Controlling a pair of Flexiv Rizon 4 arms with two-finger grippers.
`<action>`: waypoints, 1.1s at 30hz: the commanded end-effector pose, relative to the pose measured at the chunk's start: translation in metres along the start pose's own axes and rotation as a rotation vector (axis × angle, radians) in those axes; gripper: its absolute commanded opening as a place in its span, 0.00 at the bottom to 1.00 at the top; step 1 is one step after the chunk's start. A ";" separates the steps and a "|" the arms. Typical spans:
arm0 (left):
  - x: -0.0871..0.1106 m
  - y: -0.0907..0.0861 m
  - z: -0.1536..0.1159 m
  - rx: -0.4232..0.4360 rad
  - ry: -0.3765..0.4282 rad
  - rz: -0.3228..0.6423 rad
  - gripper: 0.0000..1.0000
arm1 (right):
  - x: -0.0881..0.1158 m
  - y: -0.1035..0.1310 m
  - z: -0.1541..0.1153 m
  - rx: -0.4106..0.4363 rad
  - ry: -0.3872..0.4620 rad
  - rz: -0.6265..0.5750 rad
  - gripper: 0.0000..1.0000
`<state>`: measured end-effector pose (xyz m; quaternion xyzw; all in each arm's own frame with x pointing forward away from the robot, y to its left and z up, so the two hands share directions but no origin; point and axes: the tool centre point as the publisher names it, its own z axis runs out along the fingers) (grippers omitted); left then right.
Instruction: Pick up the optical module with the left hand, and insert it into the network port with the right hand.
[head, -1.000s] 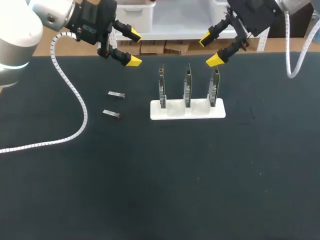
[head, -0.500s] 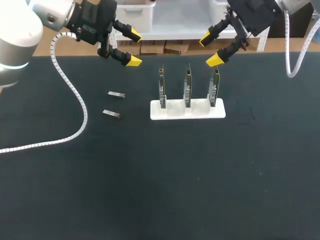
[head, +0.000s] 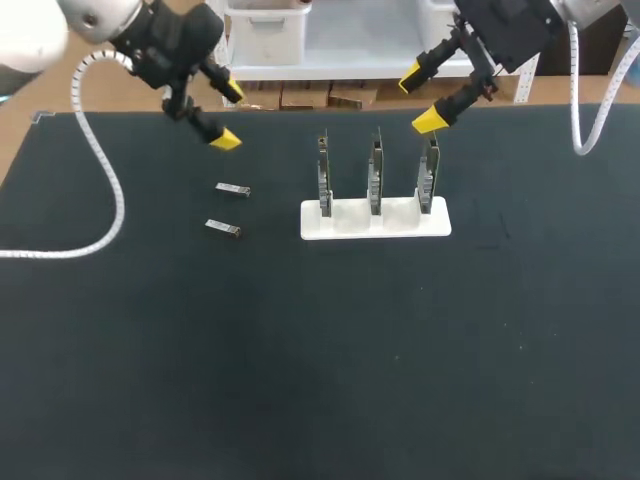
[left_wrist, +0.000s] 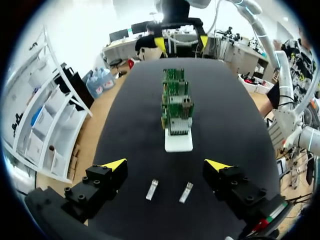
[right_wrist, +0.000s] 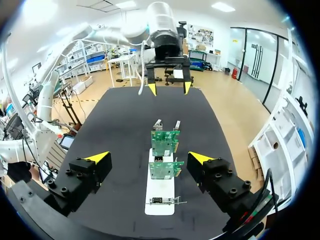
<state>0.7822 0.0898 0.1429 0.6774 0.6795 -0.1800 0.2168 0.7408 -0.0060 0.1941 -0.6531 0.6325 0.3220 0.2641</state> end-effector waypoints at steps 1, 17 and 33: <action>0.014 -0.001 -0.001 0.035 0.077 -0.020 1.00 | 0.000 0.001 0.000 0.002 0.000 0.001 1.00; 0.048 -0.025 0.009 0.078 0.096 -0.053 1.00 | 0.000 0.001 0.000 0.002 0.000 0.001 1.00; 0.025 -0.032 0.014 0.072 0.216 0.103 1.00 | 0.000 0.001 0.000 0.002 0.000 0.001 1.00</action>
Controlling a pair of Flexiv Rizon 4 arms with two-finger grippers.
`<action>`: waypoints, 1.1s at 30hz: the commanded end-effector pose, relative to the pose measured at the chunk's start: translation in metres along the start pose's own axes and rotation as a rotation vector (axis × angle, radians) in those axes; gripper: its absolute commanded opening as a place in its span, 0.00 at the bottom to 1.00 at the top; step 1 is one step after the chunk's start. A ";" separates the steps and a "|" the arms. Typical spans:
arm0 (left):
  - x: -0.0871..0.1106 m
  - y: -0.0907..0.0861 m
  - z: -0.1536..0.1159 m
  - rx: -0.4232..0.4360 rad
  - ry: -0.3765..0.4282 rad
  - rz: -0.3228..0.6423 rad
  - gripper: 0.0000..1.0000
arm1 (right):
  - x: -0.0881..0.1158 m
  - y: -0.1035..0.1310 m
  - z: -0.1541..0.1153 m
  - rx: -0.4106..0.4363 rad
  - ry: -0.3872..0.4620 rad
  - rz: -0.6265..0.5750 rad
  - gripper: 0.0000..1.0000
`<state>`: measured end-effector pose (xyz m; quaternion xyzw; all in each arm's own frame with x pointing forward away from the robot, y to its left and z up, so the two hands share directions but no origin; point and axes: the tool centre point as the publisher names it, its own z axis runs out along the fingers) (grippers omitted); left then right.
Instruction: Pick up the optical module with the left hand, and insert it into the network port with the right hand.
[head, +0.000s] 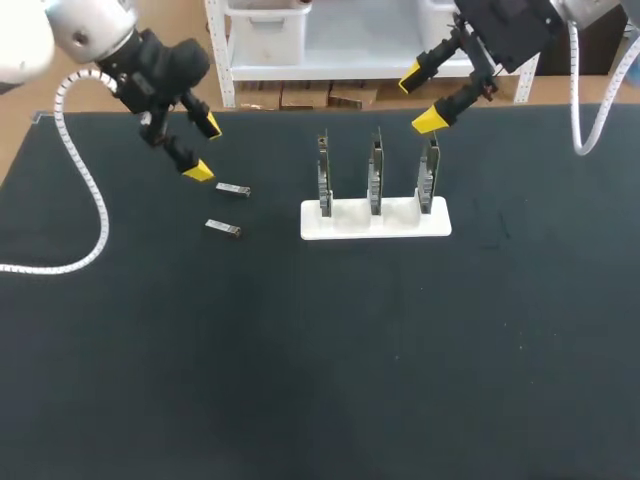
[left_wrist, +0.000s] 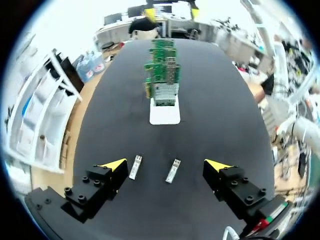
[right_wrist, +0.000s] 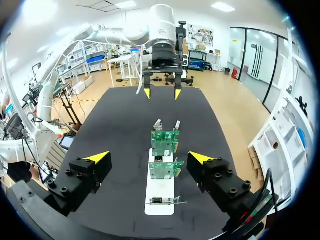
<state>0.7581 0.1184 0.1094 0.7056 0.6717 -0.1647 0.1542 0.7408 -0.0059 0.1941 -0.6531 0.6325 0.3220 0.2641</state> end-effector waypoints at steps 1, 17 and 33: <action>-0.017 -0.008 0.002 -0.012 0.129 0.079 1.00 | 0.000 0.001 0.000 0.002 0.000 0.001 1.00; 0.037 -0.034 0.018 0.004 0.240 0.025 1.00 | 0.000 0.001 0.000 0.002 0.000 0.001 1.00; 0.059 -0.042 0.057 0.001 0.349 0.072 1.00 | 0.000 0.001 0.000 0.002 0.000 0.001 1.00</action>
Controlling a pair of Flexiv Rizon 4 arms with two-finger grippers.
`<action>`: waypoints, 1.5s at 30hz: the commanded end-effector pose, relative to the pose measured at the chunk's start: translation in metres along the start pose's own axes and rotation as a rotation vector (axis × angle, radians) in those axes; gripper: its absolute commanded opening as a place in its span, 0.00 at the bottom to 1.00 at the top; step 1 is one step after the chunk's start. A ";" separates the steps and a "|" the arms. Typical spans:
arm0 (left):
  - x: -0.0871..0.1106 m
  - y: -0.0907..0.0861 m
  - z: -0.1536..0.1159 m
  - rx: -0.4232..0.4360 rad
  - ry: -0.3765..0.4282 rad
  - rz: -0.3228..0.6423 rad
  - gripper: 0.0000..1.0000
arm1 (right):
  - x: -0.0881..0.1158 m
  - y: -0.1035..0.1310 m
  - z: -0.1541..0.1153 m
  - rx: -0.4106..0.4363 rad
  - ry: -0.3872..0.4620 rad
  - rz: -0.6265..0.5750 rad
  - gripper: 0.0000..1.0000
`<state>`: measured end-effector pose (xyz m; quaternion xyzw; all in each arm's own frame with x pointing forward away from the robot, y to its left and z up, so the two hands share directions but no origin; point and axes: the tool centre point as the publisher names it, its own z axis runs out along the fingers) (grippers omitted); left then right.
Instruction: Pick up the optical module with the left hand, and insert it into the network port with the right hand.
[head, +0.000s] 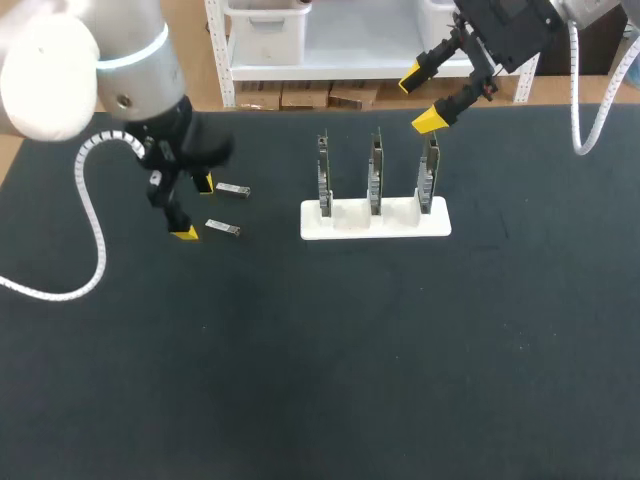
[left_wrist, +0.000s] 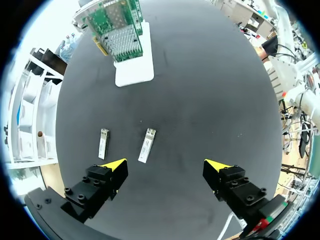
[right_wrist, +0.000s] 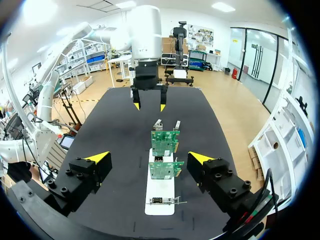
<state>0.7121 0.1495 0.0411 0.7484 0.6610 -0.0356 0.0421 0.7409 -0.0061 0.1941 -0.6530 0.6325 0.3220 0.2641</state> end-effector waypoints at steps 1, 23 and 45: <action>0.001 0.007 0.011 -0.002 0.009 0.003 1.00 | 0.000 0.001 0.000 0.002 0.000 0.000 1.00; -0.006 0.035 0.030 0.068 0.028 0.108 1.00 | 0.000 0.001 0.000 0.002 0.000 0.000 1.00; -0.006 0.035 0.030 0.068 0.028 0.108 1.00 | 0.000 0.001 0.000 0.002 0.000 0.000 1.00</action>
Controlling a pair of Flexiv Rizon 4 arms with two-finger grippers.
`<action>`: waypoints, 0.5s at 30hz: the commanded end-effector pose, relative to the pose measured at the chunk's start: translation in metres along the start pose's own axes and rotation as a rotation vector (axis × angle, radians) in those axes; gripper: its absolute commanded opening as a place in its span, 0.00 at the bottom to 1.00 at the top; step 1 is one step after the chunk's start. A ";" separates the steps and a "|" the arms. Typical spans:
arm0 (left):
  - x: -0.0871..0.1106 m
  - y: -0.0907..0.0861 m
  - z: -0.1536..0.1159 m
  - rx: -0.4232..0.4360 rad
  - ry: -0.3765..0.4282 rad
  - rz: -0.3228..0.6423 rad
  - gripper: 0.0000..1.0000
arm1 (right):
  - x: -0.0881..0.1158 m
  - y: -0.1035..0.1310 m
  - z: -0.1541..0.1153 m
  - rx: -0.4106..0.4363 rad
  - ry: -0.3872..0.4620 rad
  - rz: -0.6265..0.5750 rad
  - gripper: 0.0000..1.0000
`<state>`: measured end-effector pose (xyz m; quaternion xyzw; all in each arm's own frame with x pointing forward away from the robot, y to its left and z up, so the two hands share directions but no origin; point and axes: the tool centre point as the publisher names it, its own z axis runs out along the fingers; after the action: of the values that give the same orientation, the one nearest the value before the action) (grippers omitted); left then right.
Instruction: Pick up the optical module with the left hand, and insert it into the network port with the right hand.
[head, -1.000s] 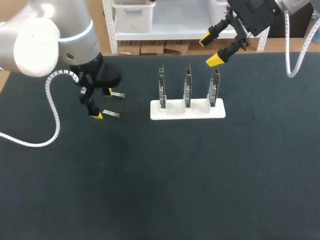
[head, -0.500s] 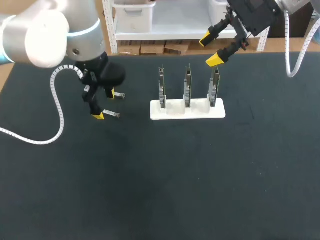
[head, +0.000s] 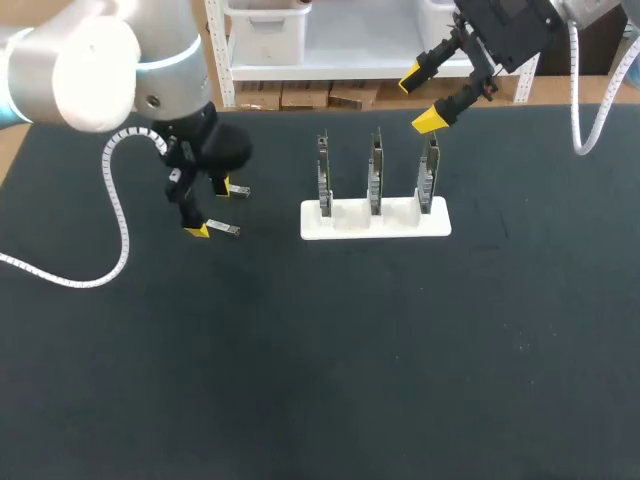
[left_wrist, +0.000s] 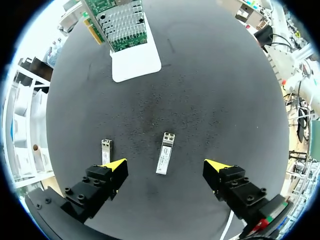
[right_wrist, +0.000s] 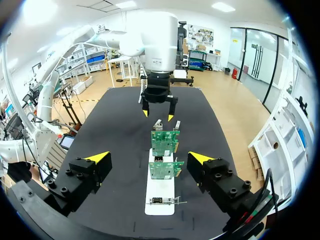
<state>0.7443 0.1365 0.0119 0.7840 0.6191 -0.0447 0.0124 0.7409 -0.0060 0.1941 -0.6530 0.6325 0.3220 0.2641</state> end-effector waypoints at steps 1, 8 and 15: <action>0.000 0.002 0.000 0.005 0.003 0.001 1.00 | 0.000 0.001 0.000 0.002 0.000 0.000 1.00; 0.003 0.003 -0.001 -0.005 0.030 0.018 1.00 | 0.000 0.001 0.000 0.002 0.000 0.000 1.00; -0.004 -0.001 0.001 -0.020 0.077 0.071 1.00 | 0.000 0.001 0.000 0.002 0.000 0.000 1.00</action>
<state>0.7458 0.1359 0.0117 0.8059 0.5919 -0.0134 0.0000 0.7408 -0.0059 0.1941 -0.6531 0.6325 0.3220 0.2641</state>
